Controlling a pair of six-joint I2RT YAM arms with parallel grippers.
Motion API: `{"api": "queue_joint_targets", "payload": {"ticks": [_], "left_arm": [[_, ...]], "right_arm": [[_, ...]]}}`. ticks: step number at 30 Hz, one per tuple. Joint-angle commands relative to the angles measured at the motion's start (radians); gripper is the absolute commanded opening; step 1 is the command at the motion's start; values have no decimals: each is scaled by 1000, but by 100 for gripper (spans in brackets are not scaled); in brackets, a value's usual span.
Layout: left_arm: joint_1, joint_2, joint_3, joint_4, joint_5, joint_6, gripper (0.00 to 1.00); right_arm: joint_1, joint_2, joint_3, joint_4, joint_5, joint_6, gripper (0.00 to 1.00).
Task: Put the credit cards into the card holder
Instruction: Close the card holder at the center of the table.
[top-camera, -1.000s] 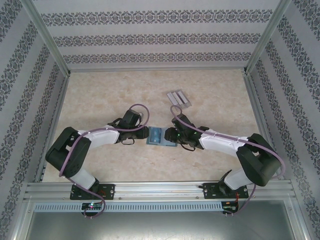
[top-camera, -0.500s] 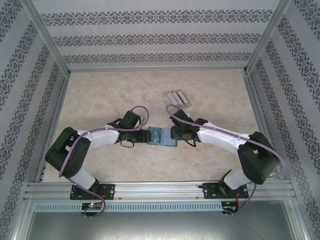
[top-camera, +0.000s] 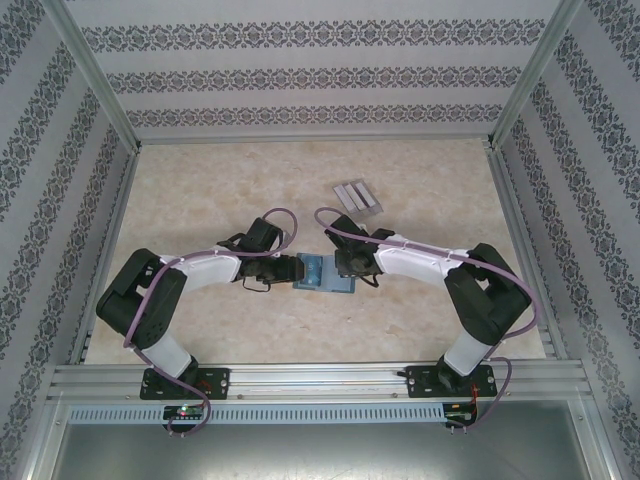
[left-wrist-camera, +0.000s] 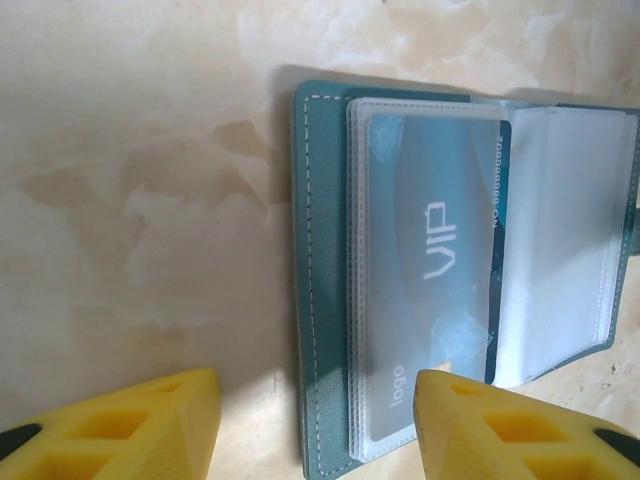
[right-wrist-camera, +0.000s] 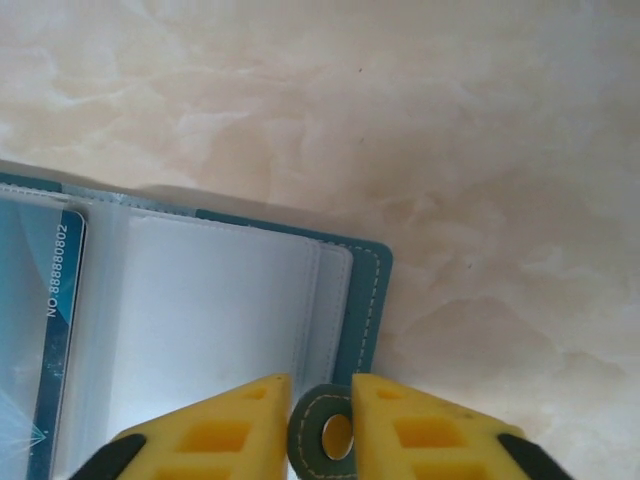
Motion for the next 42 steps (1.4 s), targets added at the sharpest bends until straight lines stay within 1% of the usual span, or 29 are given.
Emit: {"api": "queue_joint_targets", "payload": {"ticks": [1,3,7,9,11,14,19,21,25,27,31,36,38,40,42], "left_arm": [[-15,61,19,24,62,-12,52],[-17,71,33,18,68,-11,49],[-17,86,40,19,66,-26,42],[-17,99,57,11,82,-28,40],[-18,95,57,29,105,-40,39],[-18,79,43,78,120,-61,40],[-24,74,57,96,154,-79,40],[-26,58,47,121,159,-90,40],[-31,-8,44,108,148,-96,40],[-39,-57,35,96,114,-89,41],[-56,-116,55,40,74,-59,50],[-82,-88,77,15,52,-22,51],[-86,-41,86,23,61,-21,47],[-87,-3,88,40,68,-22,39],[-87,17,85,69,67,-26,34]], "right_arm": [[-15,-50,-30,-34,42,-7,18],[-17,-73,-55,-15,29,-3,13],[-28,-99,-109,38,-17,2,8],[-41,-107,-145,88,-74,12,7],[-55,-108,-183,156,-139,33,6],[-68,-90,-211,239,-212,40,5],[-76,-48,-222,345,-301,75,5],[-75,-28,-217,376,-333,85,5],[-64,-2,-215,450,-378,116,5],[-52,10,-204,473,-394,119,4],[-39,3,-207,500,-383,127,6],[-62,-42,-241,512,-388,120,8],[-86,-78,-275,521,-397,131,9],[-111,-109,-300,529,-418,133,10],[-132,-130,-315,524,-440,124,14]]}}
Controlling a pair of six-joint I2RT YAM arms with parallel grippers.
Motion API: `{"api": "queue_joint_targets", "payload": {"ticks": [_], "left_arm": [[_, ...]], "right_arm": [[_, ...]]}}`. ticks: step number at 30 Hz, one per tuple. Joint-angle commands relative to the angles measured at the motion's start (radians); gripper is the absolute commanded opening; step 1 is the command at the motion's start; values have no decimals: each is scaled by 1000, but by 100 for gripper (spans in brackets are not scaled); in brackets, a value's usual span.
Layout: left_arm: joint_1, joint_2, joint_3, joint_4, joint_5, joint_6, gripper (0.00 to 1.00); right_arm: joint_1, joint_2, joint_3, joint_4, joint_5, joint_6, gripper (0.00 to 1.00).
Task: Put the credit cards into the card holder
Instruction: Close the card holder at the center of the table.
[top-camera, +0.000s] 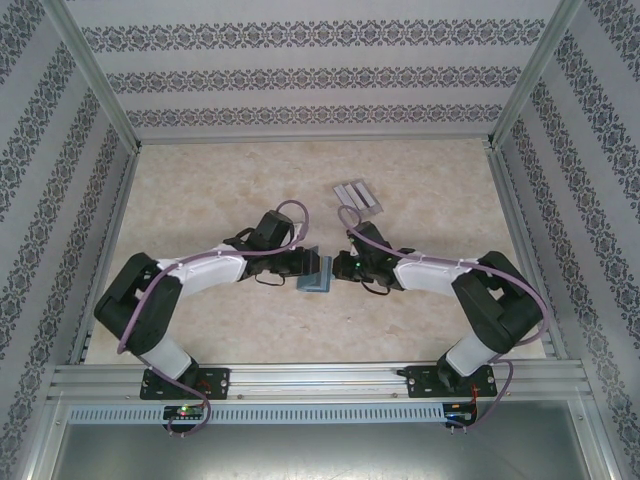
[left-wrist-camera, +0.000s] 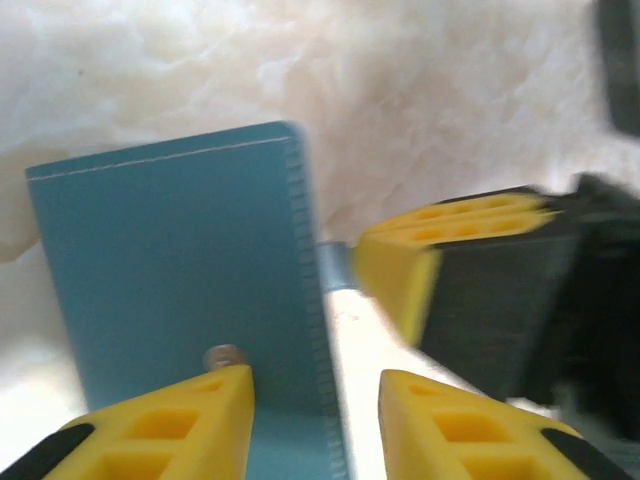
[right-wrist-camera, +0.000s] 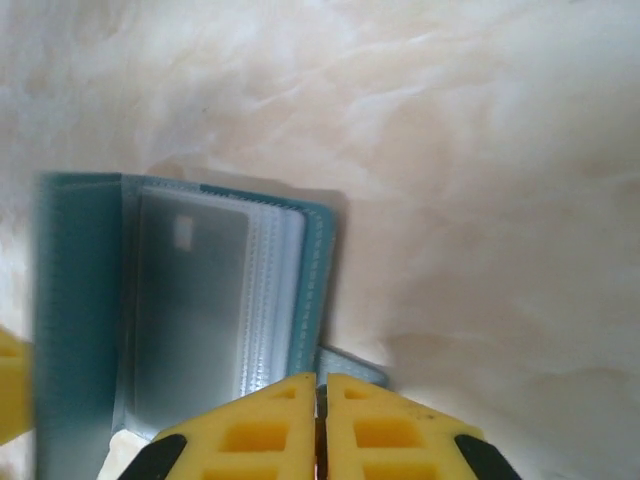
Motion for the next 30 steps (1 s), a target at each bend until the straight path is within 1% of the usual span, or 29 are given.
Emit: {"api": "queue_joint_targets", "payload": {"ticks": [1,4,9,10,11,13,17,21,24,30], "left_arm": [[-13,41,14,24,-5,16,32],[-12,56,25,38,11,17,24],[-12,72,20,47,10,19,14],[-12,76,21,44,12,20,13],[-12,77,20,43,9,21,12],[-12,80,10,49,-2,18,11],[-12,88,10,52,3,11,8],[-12,82,-1,42,-27,9,4],[-9,81,-4,37,-21,4,1],[-6,89,-10,14,-38,7,0]], "right_arm": [[-34,-50,-35,12,-46,4,16],[-49,-77,-56,17,-59,-1,24],[-61,-96,-50,-6,-65,-19,24],[-62,-96,-50,-2,-67,-18,21],[-62,-96,-49,0,-71,-18,16],[-62,-88,-41,-1,-81,-20,9],[-62,-81,-50,8,-89,-8,1],[-57,-85,-46,20,-101,10,0],[-38,-85,-33,29,-93,42,0],[23,-54,24,25,-41,89,0]]}}
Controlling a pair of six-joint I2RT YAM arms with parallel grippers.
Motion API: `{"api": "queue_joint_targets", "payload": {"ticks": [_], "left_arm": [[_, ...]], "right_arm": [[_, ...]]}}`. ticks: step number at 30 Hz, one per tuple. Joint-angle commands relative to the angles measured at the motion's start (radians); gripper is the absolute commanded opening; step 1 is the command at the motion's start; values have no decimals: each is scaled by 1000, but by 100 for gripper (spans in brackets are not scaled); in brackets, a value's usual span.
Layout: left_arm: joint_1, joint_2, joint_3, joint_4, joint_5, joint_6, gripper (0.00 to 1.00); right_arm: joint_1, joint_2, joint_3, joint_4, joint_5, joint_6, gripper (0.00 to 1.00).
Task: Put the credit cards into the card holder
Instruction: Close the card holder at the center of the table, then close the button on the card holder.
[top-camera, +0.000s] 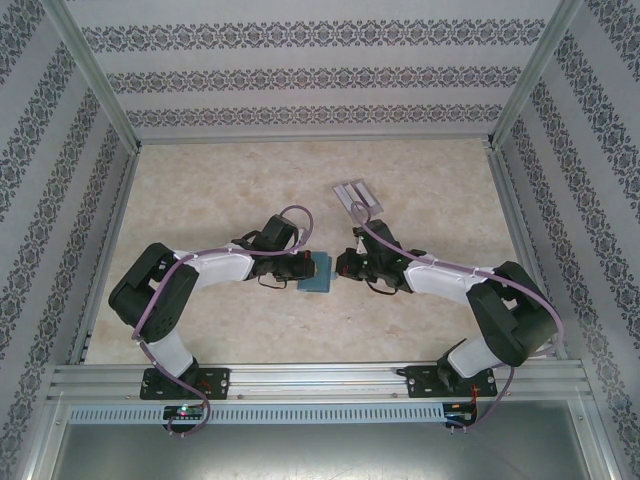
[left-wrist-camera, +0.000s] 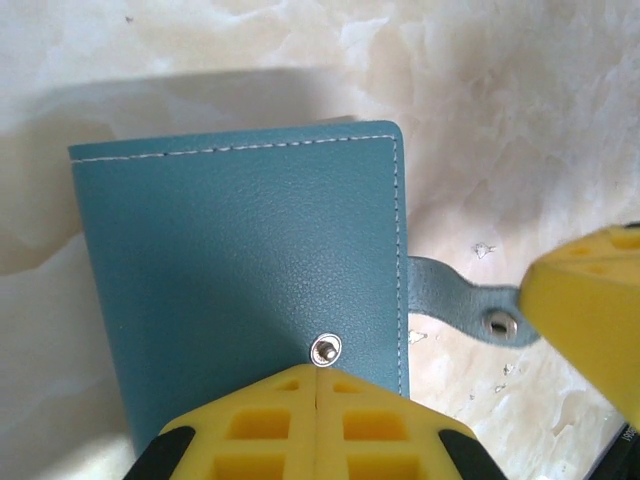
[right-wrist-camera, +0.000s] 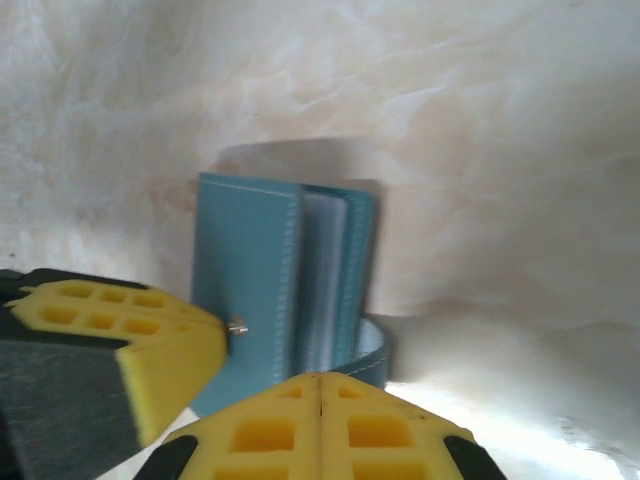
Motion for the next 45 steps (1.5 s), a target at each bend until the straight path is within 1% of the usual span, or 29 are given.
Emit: {"api": "queue_joint_targets", "payload": {"ticks": [1,6,10,14,16,19,22,24,27,34,45], "left_arm": [[-5,17,-10,-15,-13,7,0],[-5,32,-25,20,-8,-31,0],[-4,24,-27,14,0,-37,0],[13,-18,-55,45,59,-69,13],[25,-55,-66,28,59,-72,16],[41,-118,-87,-9,29,-57,21],[57,-147,-89,-58,14,-26,21],[61,-158,-94,-85,-16,-9,22],[61,-135,-98,-84,-46,9,22],[62,-51,-88,-42,-22,-21,21],[61,-16,-74,-57,-28,-30,19]], "right_arm": [[32,26,51,24,40,50,0],[70,76,124,5,79,59,0],[75,128,138,10,94,81,0],[75,170,141,41,77,87,0],[76,185,150,47,66,89,0],[76,206,164,47,55,84,0],[75,220,163,58,39,97,0],[72,230,171,65,17,103,0],[72,235,184,55,0,97,0],[74,227,198,21,-15,81,0],[83,258,201,11,-35,72,0]]}}
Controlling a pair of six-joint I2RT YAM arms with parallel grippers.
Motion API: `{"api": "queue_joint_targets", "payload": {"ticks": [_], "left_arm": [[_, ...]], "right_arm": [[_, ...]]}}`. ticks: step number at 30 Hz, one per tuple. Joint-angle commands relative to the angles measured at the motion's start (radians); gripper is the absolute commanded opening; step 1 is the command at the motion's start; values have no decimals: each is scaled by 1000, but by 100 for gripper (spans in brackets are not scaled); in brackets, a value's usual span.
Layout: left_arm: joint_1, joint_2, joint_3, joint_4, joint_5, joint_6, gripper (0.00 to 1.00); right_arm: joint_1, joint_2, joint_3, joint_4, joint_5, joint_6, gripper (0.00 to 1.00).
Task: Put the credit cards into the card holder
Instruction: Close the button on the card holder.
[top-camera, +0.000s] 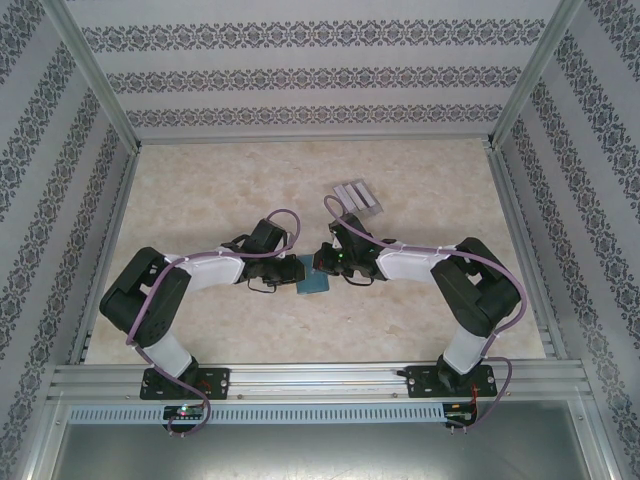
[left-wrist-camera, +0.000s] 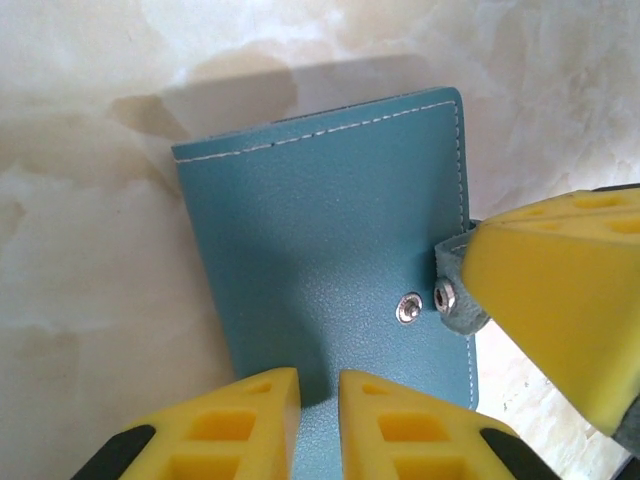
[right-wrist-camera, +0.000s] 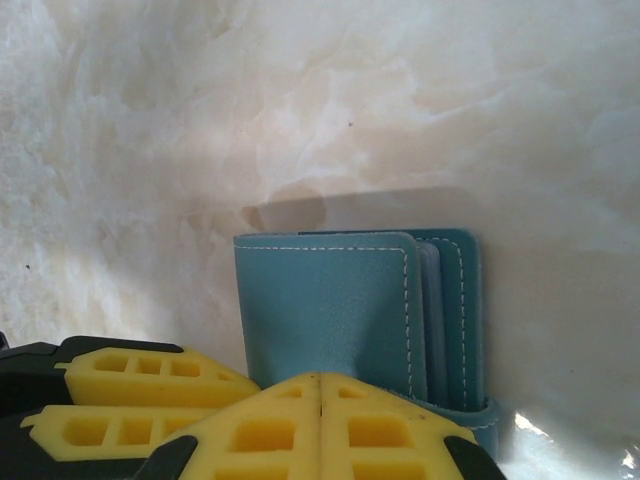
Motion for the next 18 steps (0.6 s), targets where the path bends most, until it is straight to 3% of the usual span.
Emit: {"api": "queue_joint_targets", "payload": {"ticks": [1,18], "left_arm": [[7,33,-1,-19,-17,-4,20],[7,55,4,-17,-14,-12,17]], "right_arm": [[16,29,23,-13,-20,-8,0],[36,55,42,-57,-18,-18,0]]}}
